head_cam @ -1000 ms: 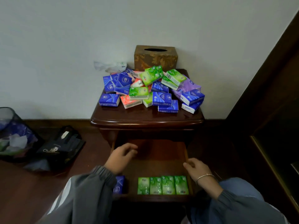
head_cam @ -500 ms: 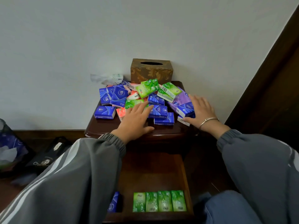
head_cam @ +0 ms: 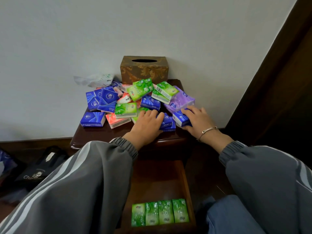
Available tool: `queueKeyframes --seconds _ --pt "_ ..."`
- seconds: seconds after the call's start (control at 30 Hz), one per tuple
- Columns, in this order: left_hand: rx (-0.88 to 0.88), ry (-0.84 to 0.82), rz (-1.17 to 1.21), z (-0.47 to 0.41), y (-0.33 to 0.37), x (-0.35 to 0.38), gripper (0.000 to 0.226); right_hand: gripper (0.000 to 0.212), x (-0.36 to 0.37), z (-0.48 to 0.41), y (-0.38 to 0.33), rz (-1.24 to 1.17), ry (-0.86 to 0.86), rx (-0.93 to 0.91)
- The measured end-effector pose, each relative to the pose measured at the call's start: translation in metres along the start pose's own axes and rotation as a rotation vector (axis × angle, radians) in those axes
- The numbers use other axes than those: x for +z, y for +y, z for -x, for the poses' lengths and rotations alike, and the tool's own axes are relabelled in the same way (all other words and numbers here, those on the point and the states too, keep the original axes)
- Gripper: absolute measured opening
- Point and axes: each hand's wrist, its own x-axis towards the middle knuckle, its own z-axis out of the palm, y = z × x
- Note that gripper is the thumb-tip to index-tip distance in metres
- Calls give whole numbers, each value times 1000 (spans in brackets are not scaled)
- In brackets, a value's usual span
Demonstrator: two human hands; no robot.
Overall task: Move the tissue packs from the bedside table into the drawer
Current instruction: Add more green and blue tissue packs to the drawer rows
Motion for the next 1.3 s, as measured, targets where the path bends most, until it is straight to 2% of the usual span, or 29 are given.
queueKeyframes --seconds 0.13,0.27,0.43,0.57,0.7,0.77,0.87,0.93,1.0,1.17,1.3 --pt "9 -51 119 -6 8 -6 60 71 2 5 -1 -127 -30 45" --pt "-41 -32 157 -3 14 -8 54 79 4 10 -1 -241 -66 79" --pt "-199 10 299 9 20 -2 63 69 6 10 -2 -328 -35 116" --pt "-240 36 400 31 13 -1 82 67 5 10 -3 -280 -14 92" --pt "-330 153 503 66 -11 0 76 73 -2 9 -6 -175 -38 131" --pt "-409 216 579 86 -28 2 75 78 -7 8 -15 -123 10 157" --pt "-540 284 659 115 -53 8 79 73 -15 -3 -49 -96 142 5" --pt "-609 312 696 129 -65 12 79 68 -16 -21 -79 -100 131 -182" --pt "-662 340 717 141 -73 15 78 68 -14 -43 -108 -56 67 -290" --pt "-695 395 799 170 -82 22 74 71 9 -67 -138 24 -80 -290" --pt "-715 420 885 184 -83 26 73 61 20 -60 -130 8 89 -321"
